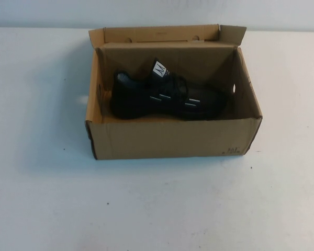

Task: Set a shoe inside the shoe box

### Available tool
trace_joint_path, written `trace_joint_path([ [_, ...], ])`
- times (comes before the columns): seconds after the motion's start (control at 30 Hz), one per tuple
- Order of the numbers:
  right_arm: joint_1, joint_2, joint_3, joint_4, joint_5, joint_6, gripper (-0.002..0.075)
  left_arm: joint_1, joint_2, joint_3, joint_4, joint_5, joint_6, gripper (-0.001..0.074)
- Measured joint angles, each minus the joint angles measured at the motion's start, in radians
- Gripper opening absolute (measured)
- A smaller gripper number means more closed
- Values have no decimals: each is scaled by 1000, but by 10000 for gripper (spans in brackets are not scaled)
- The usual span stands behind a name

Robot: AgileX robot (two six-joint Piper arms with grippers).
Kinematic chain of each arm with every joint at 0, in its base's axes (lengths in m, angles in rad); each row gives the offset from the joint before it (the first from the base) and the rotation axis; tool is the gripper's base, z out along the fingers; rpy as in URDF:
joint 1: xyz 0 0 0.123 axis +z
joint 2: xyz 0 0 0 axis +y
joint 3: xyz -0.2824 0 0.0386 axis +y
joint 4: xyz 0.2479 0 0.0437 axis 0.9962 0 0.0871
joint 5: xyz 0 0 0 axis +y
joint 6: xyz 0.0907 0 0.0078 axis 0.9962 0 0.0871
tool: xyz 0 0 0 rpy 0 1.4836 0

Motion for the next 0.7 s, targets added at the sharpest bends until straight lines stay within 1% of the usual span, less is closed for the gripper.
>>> trace_joint_path([
  [0.47,-5,-2,0,3,0,0,-16,0,0,0,0,0,0,-1],
  [0.7,-165,-89,19,39,-21,-5,-16,0,0,0,0,2,0,-2],
])
